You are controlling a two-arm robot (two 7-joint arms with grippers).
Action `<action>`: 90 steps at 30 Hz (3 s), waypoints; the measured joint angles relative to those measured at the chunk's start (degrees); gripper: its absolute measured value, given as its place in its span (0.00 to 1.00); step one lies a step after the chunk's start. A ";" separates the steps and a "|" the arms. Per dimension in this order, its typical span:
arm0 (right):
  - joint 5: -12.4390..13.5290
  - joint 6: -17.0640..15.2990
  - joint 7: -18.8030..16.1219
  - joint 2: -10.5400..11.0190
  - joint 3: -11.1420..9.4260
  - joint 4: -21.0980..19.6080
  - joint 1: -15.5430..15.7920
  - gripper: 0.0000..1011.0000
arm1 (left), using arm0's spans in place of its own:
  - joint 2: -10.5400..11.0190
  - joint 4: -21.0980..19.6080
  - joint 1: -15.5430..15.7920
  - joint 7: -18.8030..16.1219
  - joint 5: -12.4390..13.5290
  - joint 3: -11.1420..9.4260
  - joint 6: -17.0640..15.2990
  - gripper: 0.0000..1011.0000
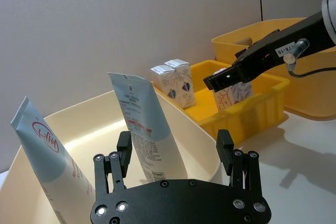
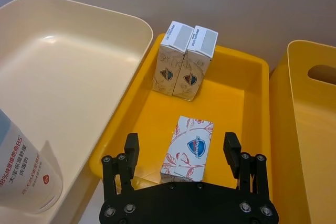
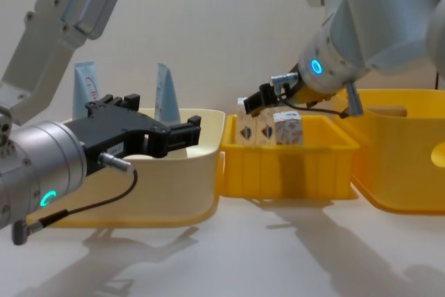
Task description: Bimanual collaborative sorting of washing and personal care products
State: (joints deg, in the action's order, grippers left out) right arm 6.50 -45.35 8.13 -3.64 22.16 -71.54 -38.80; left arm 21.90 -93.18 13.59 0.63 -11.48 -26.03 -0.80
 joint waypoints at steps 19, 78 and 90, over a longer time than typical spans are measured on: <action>-1.97 2.67 1.66 -0.69 -0.24 4.22 -0.32 0.99 | 0.00 0.00 0.00 0.00 0.00 0.00 0.00 0.99; -3.35 4.14 1.53 -0.92 -1.06 5.01 0.46 0.50 | 0.00 0.00 0.00 0.00 0.00 0.00 0.00 0.99; -3.37 4.14 1.52 -0.92 -1.07 5.01 0.52 0.44 | 0.00 0.00 0.00 0.00 0.00 0.00 0.00 0.99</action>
State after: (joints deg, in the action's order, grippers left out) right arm 3.13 -41.22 9.66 -4.56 21.09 -66.54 -38.29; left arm 21.89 -93.17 13.59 0.63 -11.48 -26.03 -0.80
